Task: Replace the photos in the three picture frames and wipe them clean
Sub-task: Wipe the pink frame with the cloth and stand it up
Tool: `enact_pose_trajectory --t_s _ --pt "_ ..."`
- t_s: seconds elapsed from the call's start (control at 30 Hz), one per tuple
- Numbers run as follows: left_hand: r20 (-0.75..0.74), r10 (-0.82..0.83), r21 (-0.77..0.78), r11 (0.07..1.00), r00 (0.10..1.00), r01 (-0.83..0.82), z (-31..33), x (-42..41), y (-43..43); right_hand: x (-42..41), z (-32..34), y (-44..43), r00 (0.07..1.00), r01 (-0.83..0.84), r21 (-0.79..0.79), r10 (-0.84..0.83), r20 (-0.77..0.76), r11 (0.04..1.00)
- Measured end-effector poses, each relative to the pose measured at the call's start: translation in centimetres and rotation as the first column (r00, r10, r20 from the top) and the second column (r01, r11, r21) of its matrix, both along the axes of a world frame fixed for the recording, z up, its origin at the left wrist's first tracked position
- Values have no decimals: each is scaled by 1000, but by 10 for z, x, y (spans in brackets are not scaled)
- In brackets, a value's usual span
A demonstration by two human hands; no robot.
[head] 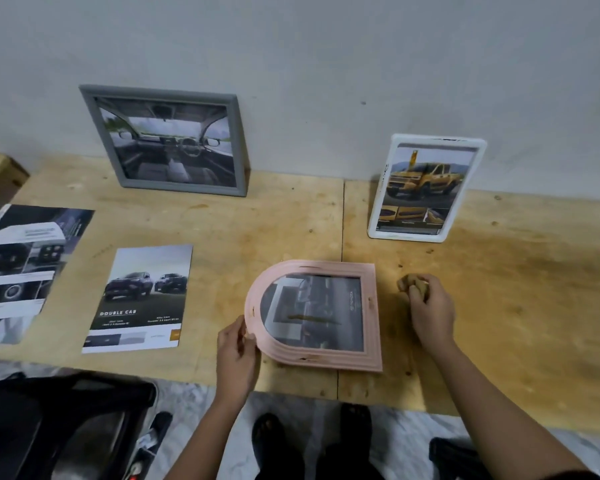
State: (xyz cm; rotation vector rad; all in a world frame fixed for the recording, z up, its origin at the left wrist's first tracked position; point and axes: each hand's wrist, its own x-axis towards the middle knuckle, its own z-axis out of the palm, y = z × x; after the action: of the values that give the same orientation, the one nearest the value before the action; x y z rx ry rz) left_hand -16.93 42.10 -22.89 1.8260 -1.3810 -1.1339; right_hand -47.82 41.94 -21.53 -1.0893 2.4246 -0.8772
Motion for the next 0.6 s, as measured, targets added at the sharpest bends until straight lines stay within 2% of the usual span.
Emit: enact_pose_trajectory --t_s 0.07,0.13,0.27,0.37,0.6 --pt "-13 11 20 1000 1000 -11 -4 4 -2 20 8 -18 997 -78 -67 76 -21 995" --pt "-14 -9 28 1000 1000 9 -4 6 -4 43 11 -35 981 -164 -49 157 -110 985" --pt "23 -93 -11 996 995 94 -10 11 -9 74 5 -53 912 -244 213 299 -281 946" --pt "26 -100 6 995 995 100 -12 13 -14 87 -2 -55 884 -202 299 305 -354 933" --pt "-31 -48 29 998 998 49 -11 11 -17 113 -6 -60 896 -195 272 284 -341 942"
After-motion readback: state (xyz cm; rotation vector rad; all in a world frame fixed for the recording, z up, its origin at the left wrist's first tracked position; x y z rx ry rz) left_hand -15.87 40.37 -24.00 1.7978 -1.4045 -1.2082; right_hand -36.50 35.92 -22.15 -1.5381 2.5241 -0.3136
